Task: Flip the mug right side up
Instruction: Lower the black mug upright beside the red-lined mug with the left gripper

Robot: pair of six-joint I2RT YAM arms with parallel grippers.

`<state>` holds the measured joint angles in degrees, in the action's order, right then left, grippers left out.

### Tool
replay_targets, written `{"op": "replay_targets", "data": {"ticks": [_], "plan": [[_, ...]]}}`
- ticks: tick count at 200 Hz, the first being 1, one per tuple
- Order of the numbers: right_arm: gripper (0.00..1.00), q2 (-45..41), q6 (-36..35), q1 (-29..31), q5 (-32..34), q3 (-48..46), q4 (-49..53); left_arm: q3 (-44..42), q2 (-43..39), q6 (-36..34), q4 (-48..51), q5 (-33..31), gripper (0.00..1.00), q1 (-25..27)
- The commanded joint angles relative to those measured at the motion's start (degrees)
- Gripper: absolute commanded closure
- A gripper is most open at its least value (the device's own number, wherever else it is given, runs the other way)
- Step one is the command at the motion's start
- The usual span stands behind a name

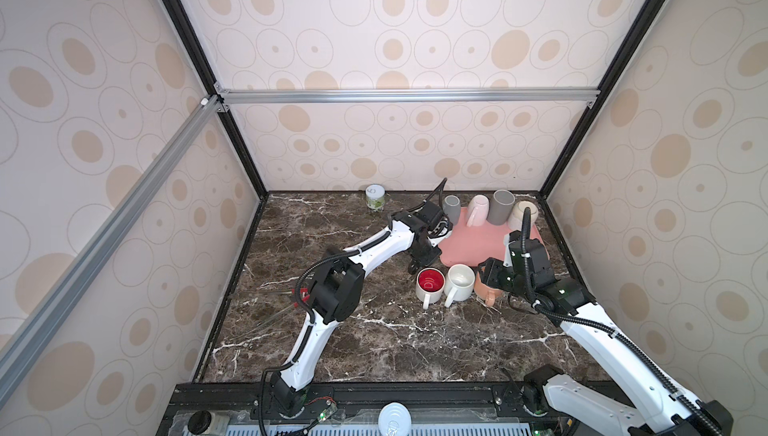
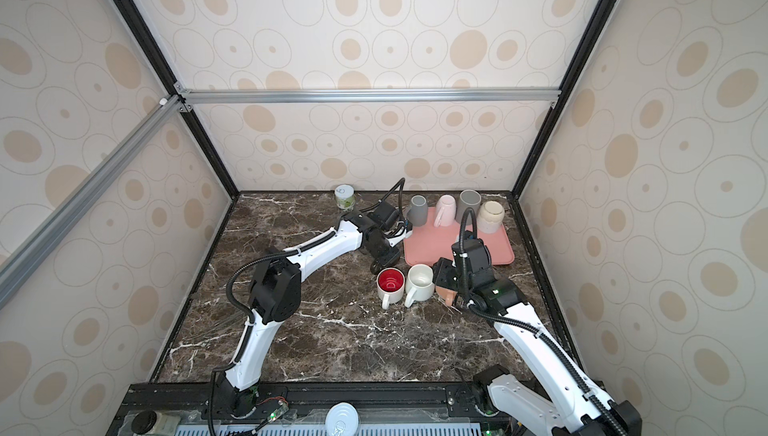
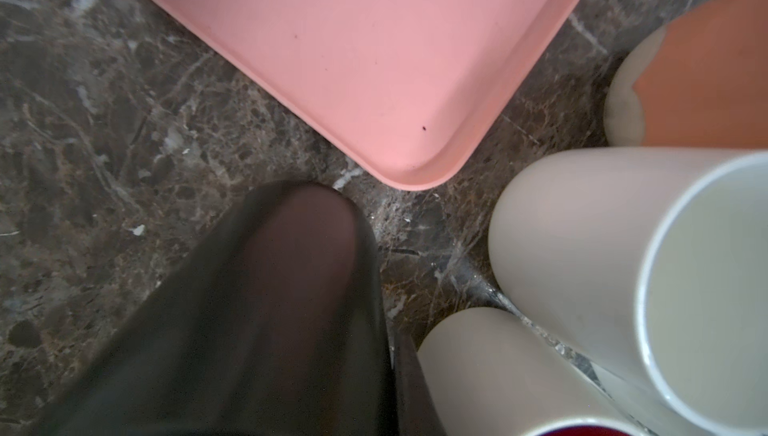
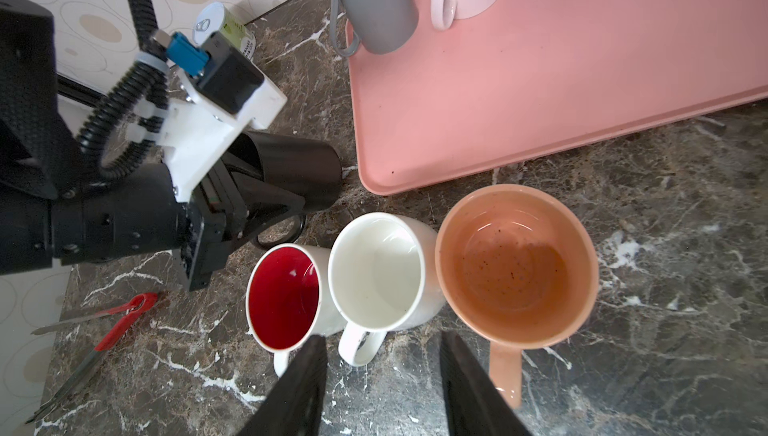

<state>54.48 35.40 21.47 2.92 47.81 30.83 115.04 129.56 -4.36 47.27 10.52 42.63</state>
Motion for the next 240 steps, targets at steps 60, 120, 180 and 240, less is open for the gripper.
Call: {"op": "replay_targets", "data": {"ticks": [60, 120, 180, 240], "plan": [[0.52, -0.39, 1.02, -1.23, 0.16, -1.71, -1.01, 6.81, 0.26, -3.14, 4.19, -5.43, 0.80, 1.95], [0.52, 0.01, 0.91, -1.60, -0.59, -1.76, -1.47, 9.62, 0.26, -3.11, 5.64, -6.02, 0.67, 2.50], [0.52, -0.16, 0.71, -1.99, -0.97, -1.63, -0.89, 13.05, -0.70, -3.44, 6.70, -7.09, 0.63, 2.49], [0.52, -1.07, 0.72, -2.14, -1.00, -1.74, 0.12, 14.19, -1.59, -3.81, 6.58, -9.20, 0.61, 2.53]]}}
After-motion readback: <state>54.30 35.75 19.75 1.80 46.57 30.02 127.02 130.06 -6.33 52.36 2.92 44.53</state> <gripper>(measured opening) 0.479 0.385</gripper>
